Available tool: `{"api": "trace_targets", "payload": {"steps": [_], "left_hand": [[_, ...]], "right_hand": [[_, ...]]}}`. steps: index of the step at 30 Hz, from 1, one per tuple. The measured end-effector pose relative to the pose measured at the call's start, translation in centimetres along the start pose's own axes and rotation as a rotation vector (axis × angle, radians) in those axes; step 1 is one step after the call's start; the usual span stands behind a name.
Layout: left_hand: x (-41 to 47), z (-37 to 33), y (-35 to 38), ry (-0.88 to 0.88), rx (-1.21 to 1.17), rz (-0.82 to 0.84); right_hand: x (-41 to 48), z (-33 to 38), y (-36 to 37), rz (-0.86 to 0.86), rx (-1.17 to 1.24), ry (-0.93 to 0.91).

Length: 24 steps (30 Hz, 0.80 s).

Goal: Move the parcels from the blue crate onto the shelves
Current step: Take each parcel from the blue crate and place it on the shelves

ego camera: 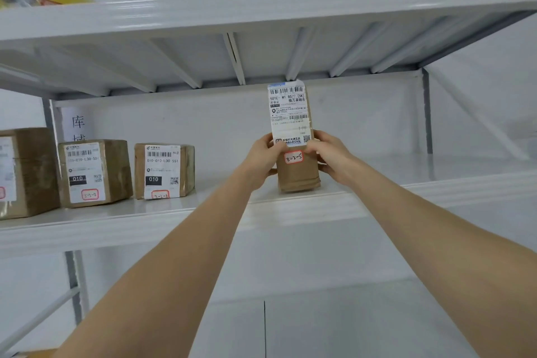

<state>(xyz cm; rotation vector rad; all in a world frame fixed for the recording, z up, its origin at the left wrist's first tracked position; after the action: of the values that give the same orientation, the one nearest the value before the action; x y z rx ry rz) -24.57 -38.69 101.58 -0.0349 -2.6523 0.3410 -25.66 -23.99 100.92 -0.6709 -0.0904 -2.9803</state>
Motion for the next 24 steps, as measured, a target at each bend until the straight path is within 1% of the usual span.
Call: {"api": "trace_targets", "payload": {"steps": [6, 8, 10, 11, 13, 15, 17, 19, 21, 24], "left_hand": [[-0.4, -0.3, 0.1, -0.071, 0.123, 0.000], [-0.4, -0.7, 0.1, -0.079, 0.215, -0.013], [-0.2, -1.3, 0.2, -0.083, 0.301, -0.037], [-0.1, -1.6, 0.2, -0.074, 0.330, -0.066], [0.4, -2.6, 0.1, 0.008, 0.401, -0.166], [0.7, -4.0, -0.3, 0.145, 0.485, -0.293], [0.8, -5.7, -0.7, 0.249, 0.570, -0.363], [1.1, -7.0, -0.9, 0.307, 0.691, -0.372], [1.4, -7.7, -0.9, 0.354, 0.819, -0.388], [1.9, -8.0, -0.9, 0.394, 0.931, -0.387]], "right_hand": [[-0.3, -0.4, -0.8, -0.006, -0.144, 0.018], [-0.3, 0.1, -1.0, 0.016, -0.209, 0.021], [-0.1, 0.7, -0.9, 0.016, -0.289, -0.001], [0.1, 1.2, -0.9, -0.015, -0.327, -0.036], [0.6, 2.4, -1.0, -0.126, -0.395, -0.167], [0.9, 4.1, -0.9, -0.192, -0.459, -0.317], [1.3, 5.7, -0.5, -0.164, -0.570, -0.420], [1.8, 7.1, 0.1, -0.097, -0.705, -0.477], [2.3, 8.2, 0.6, -0.024, -0.814, -0.507], [3.1, 8.7, 1.2, 0.052, -0.931, -0.513]]}}
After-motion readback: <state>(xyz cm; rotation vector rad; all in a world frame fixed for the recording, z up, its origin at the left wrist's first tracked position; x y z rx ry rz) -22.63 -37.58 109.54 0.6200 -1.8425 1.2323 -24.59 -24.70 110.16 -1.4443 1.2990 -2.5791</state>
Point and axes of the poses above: each hand's wrist, its own x-axis towards the middle knuckle, its own y-axis out of the palm, z = x × y, the point moved 1 cm from there along x, towards the middle knuckle, and after that the axes turned 5 degrees about x, right-handed, at the moved point
